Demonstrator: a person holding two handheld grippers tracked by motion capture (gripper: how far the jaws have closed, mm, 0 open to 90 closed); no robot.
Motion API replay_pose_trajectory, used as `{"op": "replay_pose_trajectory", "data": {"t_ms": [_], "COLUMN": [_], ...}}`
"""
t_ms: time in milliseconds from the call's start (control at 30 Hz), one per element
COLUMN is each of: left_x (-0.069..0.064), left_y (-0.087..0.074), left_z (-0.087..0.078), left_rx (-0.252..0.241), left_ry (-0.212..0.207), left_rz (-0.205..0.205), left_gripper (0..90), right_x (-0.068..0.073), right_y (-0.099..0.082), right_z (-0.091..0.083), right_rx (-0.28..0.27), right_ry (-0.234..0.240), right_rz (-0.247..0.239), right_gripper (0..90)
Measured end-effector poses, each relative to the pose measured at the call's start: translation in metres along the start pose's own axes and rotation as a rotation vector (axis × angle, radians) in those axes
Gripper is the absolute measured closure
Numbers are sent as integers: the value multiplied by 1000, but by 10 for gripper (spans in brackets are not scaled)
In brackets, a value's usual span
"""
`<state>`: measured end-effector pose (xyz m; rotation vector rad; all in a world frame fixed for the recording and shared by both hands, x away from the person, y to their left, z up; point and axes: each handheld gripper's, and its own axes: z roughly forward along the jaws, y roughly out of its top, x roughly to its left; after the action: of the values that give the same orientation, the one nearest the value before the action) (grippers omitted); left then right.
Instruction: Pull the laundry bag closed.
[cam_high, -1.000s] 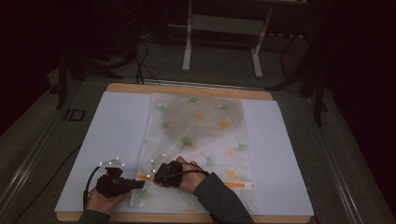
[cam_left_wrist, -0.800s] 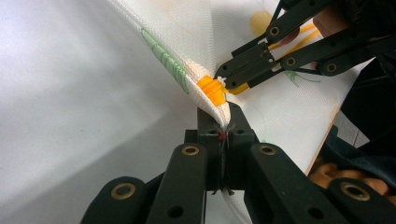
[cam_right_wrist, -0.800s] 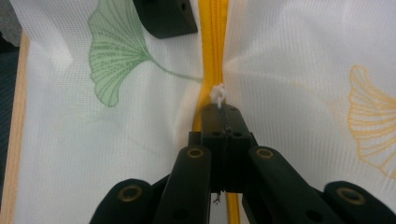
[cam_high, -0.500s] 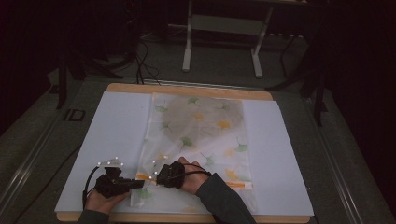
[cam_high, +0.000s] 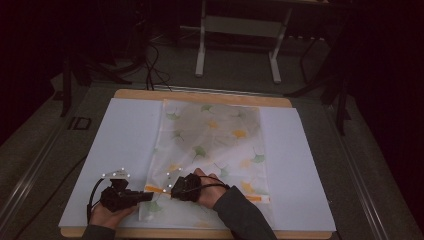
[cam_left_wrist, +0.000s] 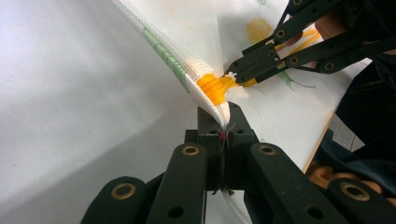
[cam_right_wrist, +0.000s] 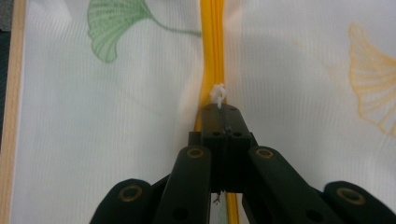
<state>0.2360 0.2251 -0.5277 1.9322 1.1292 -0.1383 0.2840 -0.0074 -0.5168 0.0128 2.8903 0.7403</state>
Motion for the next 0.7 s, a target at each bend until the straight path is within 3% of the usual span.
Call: {"op": "replay_pose_trajectory", "data": {"t_ms": [700], "left_x": [1], "left_y": [0], "left_z": [-3], "left_rx": [-12], "left_ry": [0], "left_rz": [-7], "left_gripper": [883], "right_x": [-1], "right_y": [-16], "right_z": [-10], "right_rx": [38], "right_ry": [-34], "right_rz": [9], "right_gripper": [900]}}
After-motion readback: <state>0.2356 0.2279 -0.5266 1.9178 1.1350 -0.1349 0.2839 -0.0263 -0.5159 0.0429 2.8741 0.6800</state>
